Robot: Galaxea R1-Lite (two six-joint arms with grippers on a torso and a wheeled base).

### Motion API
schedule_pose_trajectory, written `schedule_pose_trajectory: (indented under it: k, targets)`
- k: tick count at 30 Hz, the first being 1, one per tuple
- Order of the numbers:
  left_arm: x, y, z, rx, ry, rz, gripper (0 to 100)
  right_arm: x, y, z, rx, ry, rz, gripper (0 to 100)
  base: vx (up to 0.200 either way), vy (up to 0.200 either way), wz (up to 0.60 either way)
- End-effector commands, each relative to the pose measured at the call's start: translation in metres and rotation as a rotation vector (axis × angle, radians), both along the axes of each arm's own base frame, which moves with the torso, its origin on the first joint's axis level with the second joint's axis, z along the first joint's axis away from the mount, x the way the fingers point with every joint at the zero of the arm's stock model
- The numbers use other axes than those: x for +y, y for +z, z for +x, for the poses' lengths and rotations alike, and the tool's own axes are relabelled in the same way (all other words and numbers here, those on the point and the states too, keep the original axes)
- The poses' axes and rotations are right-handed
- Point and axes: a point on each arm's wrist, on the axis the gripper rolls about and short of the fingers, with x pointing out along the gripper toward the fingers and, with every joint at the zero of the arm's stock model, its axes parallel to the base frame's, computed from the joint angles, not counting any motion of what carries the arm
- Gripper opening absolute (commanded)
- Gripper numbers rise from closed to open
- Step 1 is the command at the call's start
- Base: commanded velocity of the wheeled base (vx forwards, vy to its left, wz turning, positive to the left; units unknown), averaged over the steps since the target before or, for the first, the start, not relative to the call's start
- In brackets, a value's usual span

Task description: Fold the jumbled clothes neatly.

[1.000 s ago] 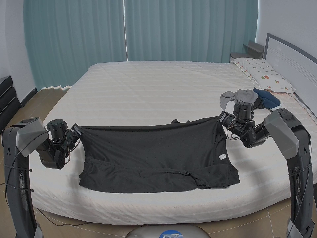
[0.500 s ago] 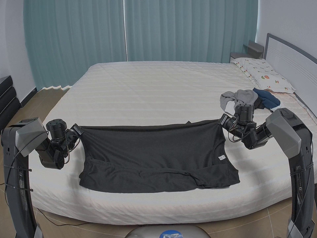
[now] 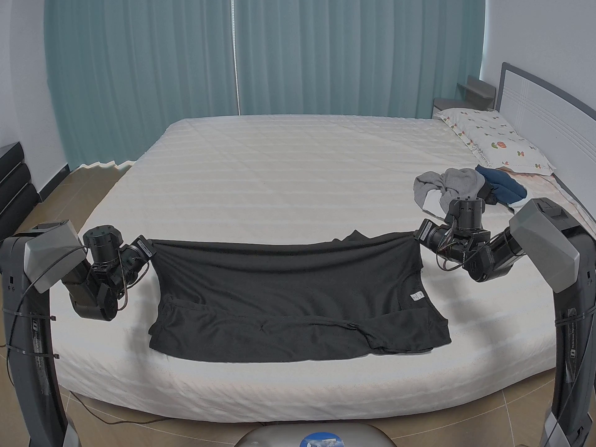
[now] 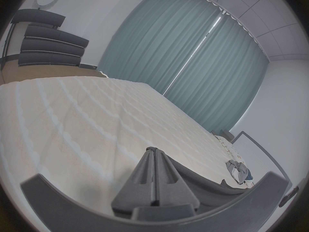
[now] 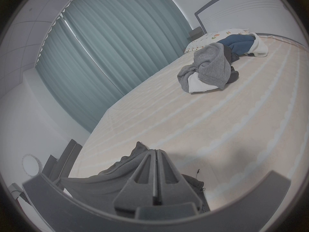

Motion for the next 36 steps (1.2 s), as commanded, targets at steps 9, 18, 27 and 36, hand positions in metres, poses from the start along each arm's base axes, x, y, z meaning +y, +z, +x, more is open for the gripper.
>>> schedule_pose_trajectory:
  k: [9,18,27,36]
  targets:
    - [0.0,0.006,-0.002,-0.085,-0.011,0.042,0,-0.001,0.015,-0.003,-0.054,-0.008,0.008,0,0.0,0.0,0.0]
    - [0.001,-0.002,-0.001,-0.068,-0.01,0.04,0,-0.004,0.018,-0.004,-0.057,-0.013,0.007,0,0.0,0.0,0.0]
    - [0.007,-0.003,-0.014,-0.03,-0.038,0.102,0,-0.011,0.013,-0.022,0.018,-0.001,-0.028,0,0.0,0.0,0.0]
    - [0.013,-0.008,-0.033,0.032,-0.093,0.25,0,-0.016,0.0,-0.047,0.089,0.063,-0.155,0,0.0,0.0,0.0]
